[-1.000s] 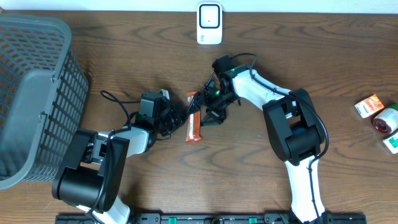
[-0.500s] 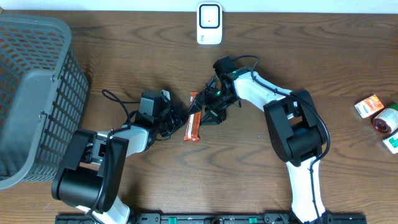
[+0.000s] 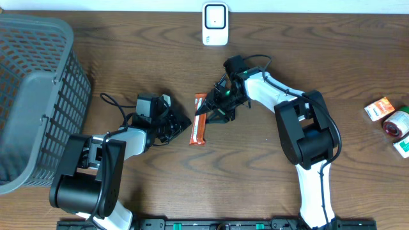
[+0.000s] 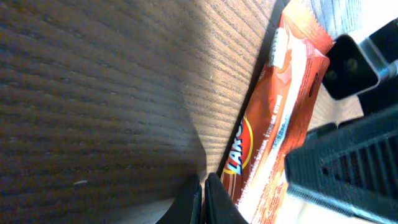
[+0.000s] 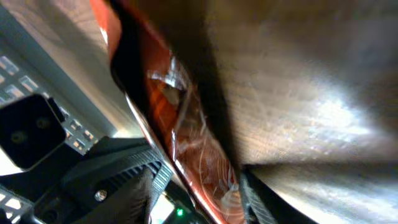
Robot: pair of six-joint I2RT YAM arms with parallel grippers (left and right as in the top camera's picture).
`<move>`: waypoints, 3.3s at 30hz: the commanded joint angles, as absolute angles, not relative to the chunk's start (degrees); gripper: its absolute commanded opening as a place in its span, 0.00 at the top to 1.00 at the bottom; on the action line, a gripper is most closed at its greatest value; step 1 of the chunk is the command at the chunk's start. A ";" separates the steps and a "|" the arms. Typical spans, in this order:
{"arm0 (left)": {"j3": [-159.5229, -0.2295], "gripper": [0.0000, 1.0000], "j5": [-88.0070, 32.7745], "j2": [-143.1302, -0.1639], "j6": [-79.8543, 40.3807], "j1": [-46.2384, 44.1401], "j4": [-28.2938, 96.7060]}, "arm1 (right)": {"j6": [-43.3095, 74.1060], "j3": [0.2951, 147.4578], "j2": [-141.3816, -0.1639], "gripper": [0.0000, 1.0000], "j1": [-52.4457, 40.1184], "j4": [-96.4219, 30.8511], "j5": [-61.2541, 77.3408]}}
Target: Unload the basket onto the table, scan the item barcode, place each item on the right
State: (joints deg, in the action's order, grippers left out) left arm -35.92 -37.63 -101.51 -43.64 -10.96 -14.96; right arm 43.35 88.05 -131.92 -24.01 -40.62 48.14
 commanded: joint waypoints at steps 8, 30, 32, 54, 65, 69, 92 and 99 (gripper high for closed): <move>-34.00 0.93 -34.57 -103.50 -42.00 -10.57 -12.67 | 47.24 81.91 -143.59 0.65 -22.68 -39.97 14.79; -34.00 0.93 -36.91 -102.94 -39.81 -9.72 -13.10 | 45.34 81.65 -143.57 0.99 -23.07 -39.77 16.34; -34.00 0.93 -37.08 -102.61 -38.65 -8.95 -11.94 | 42.85 81.71 -143.37 0.99 -22.68 -39.55 18.63; -33.98 0.20 -36.42 -102.54 -34.06 -7.68 -7.29 | 14.02 81.69 -125.91 0.99 -14.11 -46.59 45.52; -33.98 0.18 -36.42 -102.54 -34.09 -7.68 -7.38 | 9.08 81.69 -110.56 0.99 -13.80 -50.19 54.13; -33.98 0.18 -36.42 -102.54 -34.06 -7.68 -7.31 | 8.80 81.69 -106.39 0.99 -13.80 -51.24 55.66; -48.16 0.17 -10.28 -46.63 -16.45 -7.79 39.31 | 5.74 81.69 -98.83 0.99 -12.29 -55.09 55.99; -48.69 0.17 -2.90 -24.32 -16.08 -7.79 47.09 | 5.45 81.69 -98.83 0.99 -11.94 -54.85 58.46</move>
